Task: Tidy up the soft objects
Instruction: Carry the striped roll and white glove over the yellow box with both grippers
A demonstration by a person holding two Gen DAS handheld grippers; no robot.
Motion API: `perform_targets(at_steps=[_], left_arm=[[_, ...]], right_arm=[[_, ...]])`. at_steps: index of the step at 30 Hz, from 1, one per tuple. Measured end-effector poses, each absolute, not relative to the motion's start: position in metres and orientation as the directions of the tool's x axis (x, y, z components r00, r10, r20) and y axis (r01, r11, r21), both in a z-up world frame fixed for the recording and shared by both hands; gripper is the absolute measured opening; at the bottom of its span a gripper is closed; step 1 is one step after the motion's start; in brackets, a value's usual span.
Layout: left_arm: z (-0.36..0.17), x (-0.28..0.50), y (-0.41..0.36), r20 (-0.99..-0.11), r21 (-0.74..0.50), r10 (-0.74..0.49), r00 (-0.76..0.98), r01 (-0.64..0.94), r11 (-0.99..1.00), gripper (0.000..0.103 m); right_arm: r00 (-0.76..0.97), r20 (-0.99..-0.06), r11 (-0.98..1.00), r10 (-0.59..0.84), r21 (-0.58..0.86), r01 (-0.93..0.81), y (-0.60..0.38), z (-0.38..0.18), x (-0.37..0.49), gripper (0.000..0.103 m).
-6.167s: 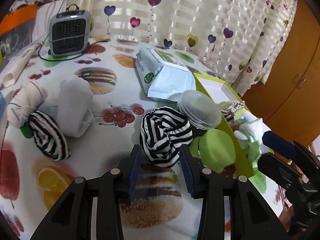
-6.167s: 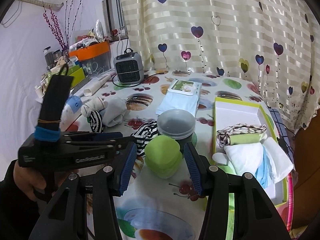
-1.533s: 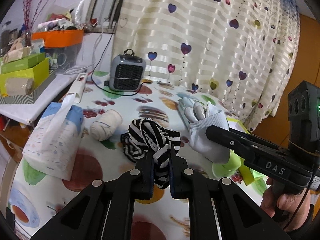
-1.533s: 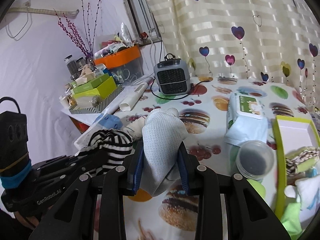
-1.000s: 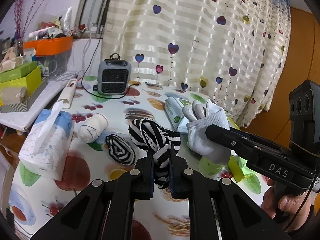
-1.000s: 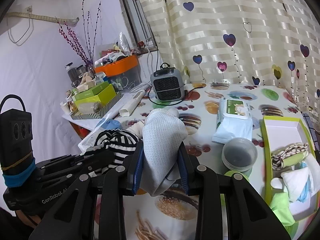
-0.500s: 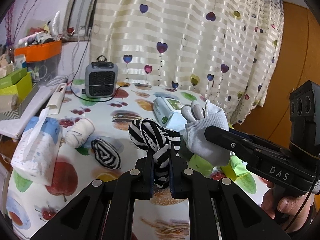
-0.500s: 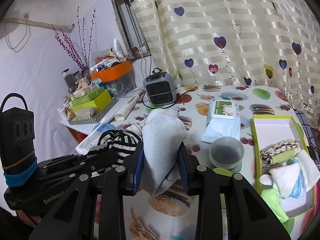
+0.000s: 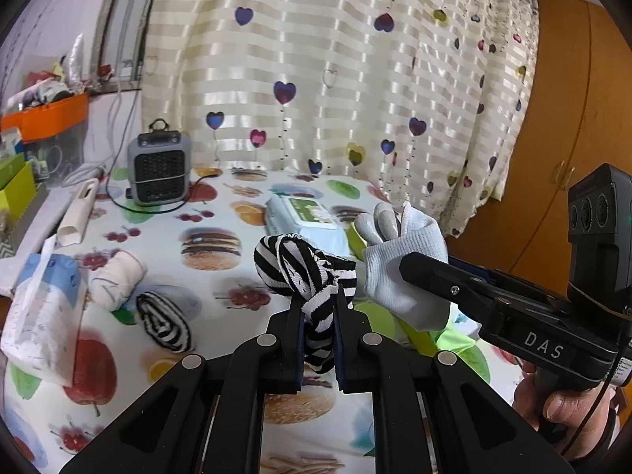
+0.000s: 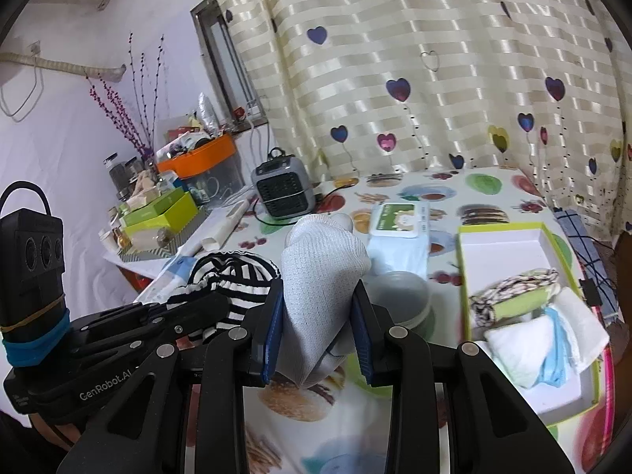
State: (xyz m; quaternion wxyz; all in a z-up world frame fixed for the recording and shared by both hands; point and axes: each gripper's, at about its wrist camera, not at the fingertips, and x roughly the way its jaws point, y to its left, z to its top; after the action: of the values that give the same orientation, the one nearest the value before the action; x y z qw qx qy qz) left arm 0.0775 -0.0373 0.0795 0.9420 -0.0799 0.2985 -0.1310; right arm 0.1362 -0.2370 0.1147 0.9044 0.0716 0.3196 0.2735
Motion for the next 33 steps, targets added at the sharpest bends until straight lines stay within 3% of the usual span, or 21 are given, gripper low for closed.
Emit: perform_targets(at_steps=[33], left_arm=[[0.075, 0.163, -0.134, -0.572, -0.22, -0.421, 0.704, 0.363, 0.906, 0.011]], right_arm=[[0.754, -0.565, 0.939, 0.333, 0.273, -0.211, -0.353, 0.103, 0.196, 0.033]])
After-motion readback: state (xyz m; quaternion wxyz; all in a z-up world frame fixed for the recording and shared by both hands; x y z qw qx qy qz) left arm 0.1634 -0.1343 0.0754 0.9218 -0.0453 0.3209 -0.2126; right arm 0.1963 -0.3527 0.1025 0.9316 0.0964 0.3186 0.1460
